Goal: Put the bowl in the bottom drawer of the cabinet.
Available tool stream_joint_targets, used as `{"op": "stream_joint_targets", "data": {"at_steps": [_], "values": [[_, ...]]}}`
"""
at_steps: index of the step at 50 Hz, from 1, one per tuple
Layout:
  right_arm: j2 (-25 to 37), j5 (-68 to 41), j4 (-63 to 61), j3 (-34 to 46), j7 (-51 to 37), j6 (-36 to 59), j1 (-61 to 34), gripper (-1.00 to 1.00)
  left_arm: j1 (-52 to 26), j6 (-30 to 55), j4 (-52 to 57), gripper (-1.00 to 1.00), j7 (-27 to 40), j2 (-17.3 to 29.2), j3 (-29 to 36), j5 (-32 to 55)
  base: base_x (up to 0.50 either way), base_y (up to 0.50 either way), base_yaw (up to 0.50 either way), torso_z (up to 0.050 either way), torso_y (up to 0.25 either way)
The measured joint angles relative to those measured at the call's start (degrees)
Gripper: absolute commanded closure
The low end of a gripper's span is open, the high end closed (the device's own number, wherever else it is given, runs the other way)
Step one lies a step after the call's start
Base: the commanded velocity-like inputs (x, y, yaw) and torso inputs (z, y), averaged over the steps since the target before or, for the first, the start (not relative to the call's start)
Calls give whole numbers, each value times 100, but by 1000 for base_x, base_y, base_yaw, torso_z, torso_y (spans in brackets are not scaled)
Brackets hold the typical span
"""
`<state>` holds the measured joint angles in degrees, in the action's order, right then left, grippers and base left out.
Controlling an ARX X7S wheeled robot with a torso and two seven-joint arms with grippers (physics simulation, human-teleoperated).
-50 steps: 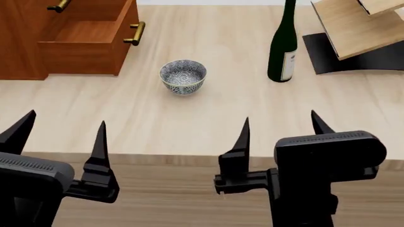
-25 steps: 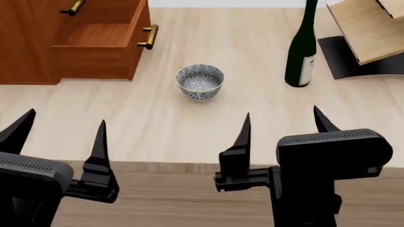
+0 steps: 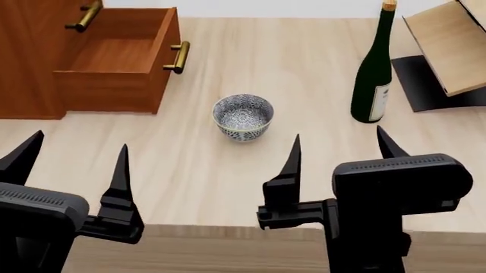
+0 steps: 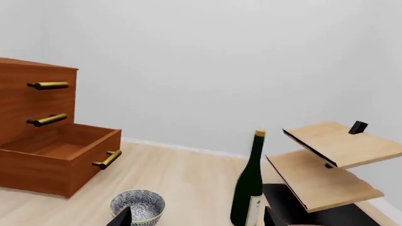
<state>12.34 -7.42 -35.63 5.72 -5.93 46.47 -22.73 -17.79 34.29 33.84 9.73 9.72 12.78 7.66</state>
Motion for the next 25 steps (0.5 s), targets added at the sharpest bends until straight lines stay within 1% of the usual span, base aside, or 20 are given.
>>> {"op": "stream_joint_targets", "data": {"at_steps": [25], "values": [[68, -78, -45, 1, -61, 4, 1, -100, -40, 2, 14, -100, 102, 43, 45, 100, 208, 19, 0, 0, 0]]}}
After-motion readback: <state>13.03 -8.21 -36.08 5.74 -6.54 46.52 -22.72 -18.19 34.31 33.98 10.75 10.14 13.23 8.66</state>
